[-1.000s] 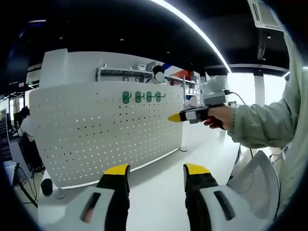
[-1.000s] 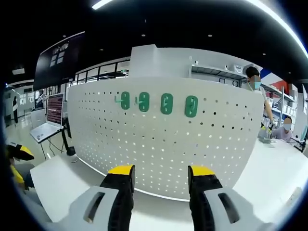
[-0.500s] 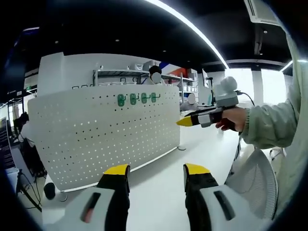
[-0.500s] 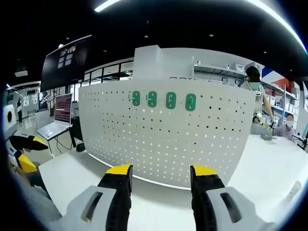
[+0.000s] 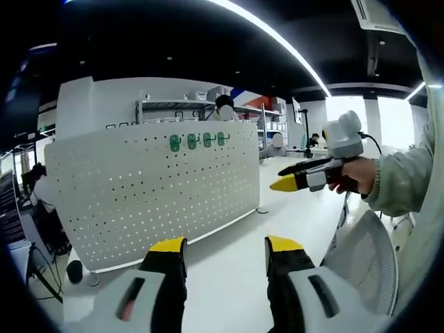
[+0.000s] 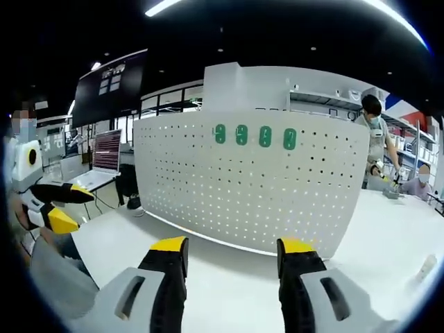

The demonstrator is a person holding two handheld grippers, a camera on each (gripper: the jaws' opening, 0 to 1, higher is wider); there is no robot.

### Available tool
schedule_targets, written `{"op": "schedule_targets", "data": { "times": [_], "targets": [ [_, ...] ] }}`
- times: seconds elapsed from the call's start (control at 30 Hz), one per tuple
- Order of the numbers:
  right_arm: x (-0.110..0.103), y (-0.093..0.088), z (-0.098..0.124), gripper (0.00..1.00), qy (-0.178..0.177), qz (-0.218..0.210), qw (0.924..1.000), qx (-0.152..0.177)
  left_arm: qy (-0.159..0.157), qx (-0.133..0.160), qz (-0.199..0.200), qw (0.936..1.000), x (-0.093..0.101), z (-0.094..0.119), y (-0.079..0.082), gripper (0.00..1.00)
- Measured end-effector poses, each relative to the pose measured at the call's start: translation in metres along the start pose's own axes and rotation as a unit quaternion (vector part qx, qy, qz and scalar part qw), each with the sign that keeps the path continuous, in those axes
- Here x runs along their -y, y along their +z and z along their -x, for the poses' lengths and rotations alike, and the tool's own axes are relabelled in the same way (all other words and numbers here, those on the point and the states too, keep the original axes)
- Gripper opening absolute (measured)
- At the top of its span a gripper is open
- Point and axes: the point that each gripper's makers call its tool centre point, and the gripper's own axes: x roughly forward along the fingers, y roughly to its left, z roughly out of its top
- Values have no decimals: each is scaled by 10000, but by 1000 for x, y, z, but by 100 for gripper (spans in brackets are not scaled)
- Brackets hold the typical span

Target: Insert the hook assembly into the mounting plate slot until the hook locks in place.

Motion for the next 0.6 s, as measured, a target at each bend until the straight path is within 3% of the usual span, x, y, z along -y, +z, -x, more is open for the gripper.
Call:
{"op": "schedule_targets", "data": {
  "times": [0.6],
  "targets": [
    [-32,-9,42,53,351,-9,9994,69,302,39,25,9995,-3,9,-2,47]
  ]
}}
